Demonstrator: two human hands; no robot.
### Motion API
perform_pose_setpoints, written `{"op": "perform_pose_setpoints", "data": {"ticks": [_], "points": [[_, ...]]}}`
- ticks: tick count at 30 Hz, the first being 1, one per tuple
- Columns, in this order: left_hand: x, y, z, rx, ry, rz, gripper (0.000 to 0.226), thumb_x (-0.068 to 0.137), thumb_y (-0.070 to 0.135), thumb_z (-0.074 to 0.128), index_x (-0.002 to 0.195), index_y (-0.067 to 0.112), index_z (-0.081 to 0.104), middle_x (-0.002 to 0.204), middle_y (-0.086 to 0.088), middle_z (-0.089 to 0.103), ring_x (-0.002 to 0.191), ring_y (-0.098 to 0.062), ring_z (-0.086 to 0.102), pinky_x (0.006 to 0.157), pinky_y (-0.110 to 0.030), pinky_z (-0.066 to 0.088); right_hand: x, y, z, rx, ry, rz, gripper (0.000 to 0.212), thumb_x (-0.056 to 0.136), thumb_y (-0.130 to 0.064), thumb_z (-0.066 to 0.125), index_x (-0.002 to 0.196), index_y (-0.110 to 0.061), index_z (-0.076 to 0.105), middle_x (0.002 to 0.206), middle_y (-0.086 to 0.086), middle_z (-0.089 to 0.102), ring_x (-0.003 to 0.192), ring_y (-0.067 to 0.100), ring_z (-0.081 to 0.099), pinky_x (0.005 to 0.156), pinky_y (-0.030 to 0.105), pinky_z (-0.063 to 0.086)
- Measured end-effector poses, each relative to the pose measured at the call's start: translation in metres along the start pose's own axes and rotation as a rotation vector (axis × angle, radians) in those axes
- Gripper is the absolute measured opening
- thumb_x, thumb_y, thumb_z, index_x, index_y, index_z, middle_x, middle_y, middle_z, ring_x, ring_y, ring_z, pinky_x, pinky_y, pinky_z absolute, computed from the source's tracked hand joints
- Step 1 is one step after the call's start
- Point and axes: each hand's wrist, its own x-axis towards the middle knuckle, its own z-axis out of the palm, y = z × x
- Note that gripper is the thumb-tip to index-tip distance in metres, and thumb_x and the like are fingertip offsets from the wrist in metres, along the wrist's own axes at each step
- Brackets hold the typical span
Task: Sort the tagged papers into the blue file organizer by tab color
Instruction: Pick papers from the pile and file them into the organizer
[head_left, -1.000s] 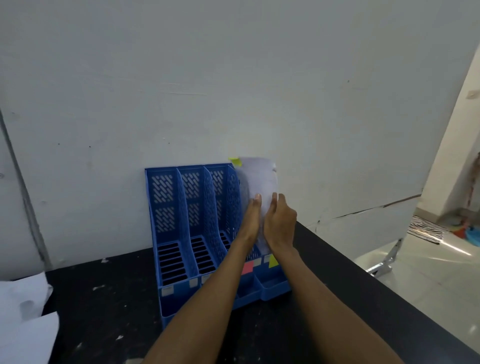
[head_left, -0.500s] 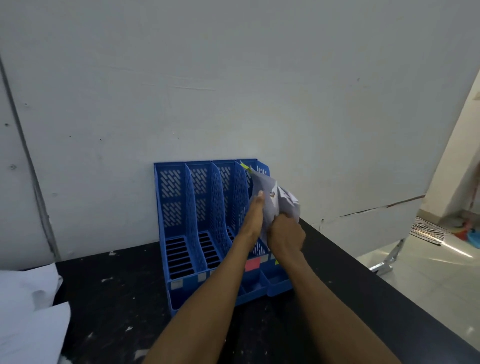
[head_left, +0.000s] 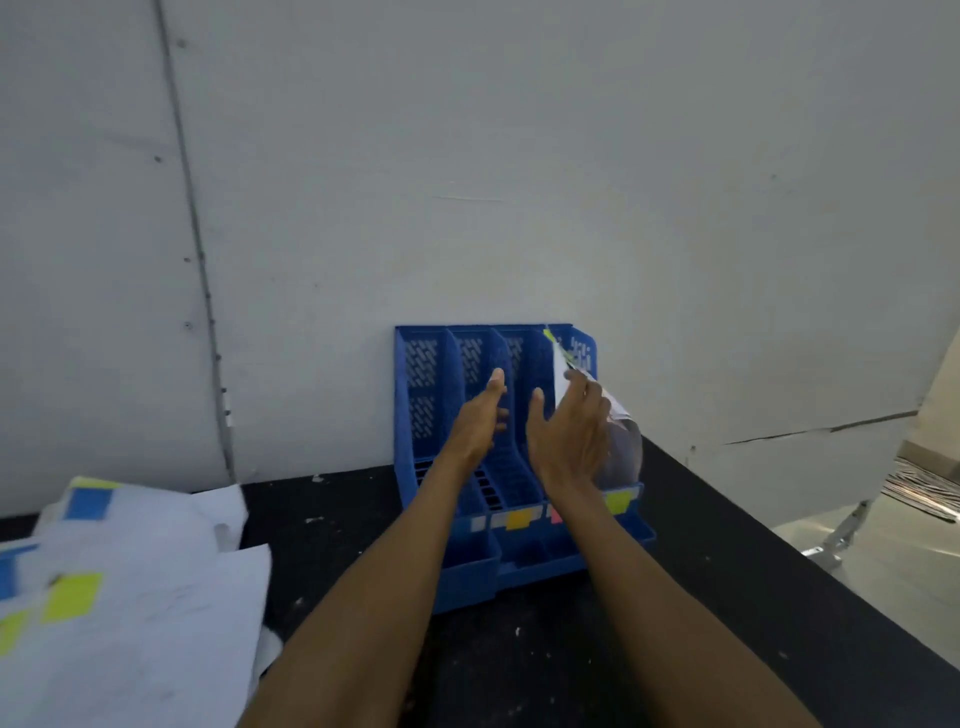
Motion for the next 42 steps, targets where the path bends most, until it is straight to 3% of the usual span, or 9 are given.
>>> {"op": "perform_pose_setpoints", "data": {"ticks": [5, 10, 13, 16, 18, 24, 28, 39, 42], "points": [[-0.033, 0.003, -0.101, 0.058, 0.201, 0.008, 0.066, 0.095, 0.062, 0.034, 0.13, 0.011, 0.059, 0.121, -0.011, 0.063, 0.101, -0.023, 0.062, 0.081, -0.031, 0.046, -0.056, -0.085, 0.024, 0.177, -0.071, -0.132, 0.027, 0.096, -0.027, 0.052, 0.118, -0.012, 0.054, 0.111, 0.007, 0.058, 0.098, 0.023, 0.054, 0.061, 0.028, 0.043], [-0.096, -0.018, -0.208, 0.268, 0.379, -0.001, 0.051, 0.095, 0.057, 0.043, 0.107, 0.014, 0.068, 0.099, -0.005, 0.07, 0.089, -0.018, 0.066, 0.088, -0.036, 0.05, -0.134, -0.155, 0.044, 0.326, -0.459, -0.088, 0.021, 0.095, -0.029, 0.051, 0.112, -0.016, 0.055, 0.098, 0.001, 0.064, 0.088, 0.019, 0.06, 0.065, 0.029, 0.043], [-0.145, -0.047, -0.273, 0.518, 0.516, -0.026, 0.03, 0.096, 0.035, 0.053, 0.083, 0.012, 0.066, 0.084, -0.006, 0.068, 0.085, -0.025, 0.062, 0.078, -0.032, 0.046, -0.185, -0.187, 0.055, 0.209, -0.766, 0.053, 0.041, 0.093, -0.039, 0.056, 0.122, -0.01, 0.052, 0.118, 0.009, 0.061, 0.105, 0.024, 0.058, 0.079, 0.032, 0.047], [-0.19, -0.074, -0.326, 0.684, 0.636, -0.105, 0.02, 0.092, 0.022, 0.059, 0.107, 0.011, 0.069, 0.107, -0.007, 0.069, 0.1, -0.023, 0.063, 0.083, -0.025, 0.041, -0.227, -0.207, 0.061, 0.068, -1.009, 0.208, 0.078, 0.084, -0.051, 0.064, 0.14, -0.006, 0.036, 0.141, 0.014, 0.044, 0.126, 0.031, 0.046, 0.097, 0.039, 0.044], [-0.215, -0.087, -0.349, 0.765, 0.66, -0.157, 0.027, 0.09, 0.019, 0.062, 0.115, 0.011, 0.066, 0.114, -0.007, 0.068, 0.105, -0.023, 0.062, 0.086, -0.026, 0.042, -0.245, -0.214, 0.062, 0.089, -1.082, 0.249, 0.08, 0.078, -0.049, 0.072, 0.137, -0.007, 0.039, 0.138, 0.012, 0.047, 0.123, 0.029, 0.05, 0.096, 0.038, 0.048], [-0.254, -0.117, -0.37, 0.828, 0.601, -0.252, 0.034, 0.087, 0.018, 0.067, 0.12, 0.011, 0.063, 0.122, -0.009, 0.062, 0.11, -0.024, 0.058, 0.095, -0.03, 0.043, -0.258, -0.23, 0.051, 0.085, -0.878, 0.27, 0.028, 0.087, -0.011, 0.067, 0.114, -0.011, 0.056, 0.114, 0.007, 0.062, 0.087, 0.017, 0.056, 0.067, 0.023, 0.045], [-0.259, -0.124, -0.365, 0.803, 0.635, -0.269, 0.037, 0.091, 0.022, 0.065, 0.126, 0.013, 0.059, 0.129, -0.006, 0.058, 0.118, -0.02, 0.054, 0.099, -0.026, 0.038, -0.255, -0.226, 0.05, 0.087, -0.79, 0.249, 0.001, 0.091, -0.015, 0.063, 0.09, -0.015, 0.063, 0.094, 0.001, 0.067, 0.069, 0.008, 0.051, 0.052, 0.016, 0.038], [-0.255, -0.126, -0.348, 0.725, 0.79, -0.258, 0.043, 0.095, 0.039, 0.056, 0.13, 0.014, 0.057, 0.13, -0.008, 0.058, 0.119, -0.024, 0.054, 0.107, -0.04, 0.04, -0.251, -0.209, 0.049, 0.519, -0.656, 0.17, 0.027, 0.098, -0.02, 0.052, 0.078, -0.007, 0.062, 0.073, 0.003, 0.061, 0.072, 0.017, 0.057, 0.055, 0.016, 0.036], [-0.257, -0.123, -0.344, 0.719, 0.797, -0.245, 0.04, 0.094, 0.037, 0.057, 0.127, 0.013, 0.059, 0.127, -0.007, 0.059, 0.117, -0.024, 0.055, 0.106, -0.041, 0.04, -0.251, -0.208, 0.046, 0.493, -0.606, 0.08, 0.026, 0.1, -0.025, 0.048, 0.107, -0.012, 0.069, 0.1, -0.002, 0.064, 0.089, 0.012, 0.058, 0.068, 0.019, 0.04]]}}
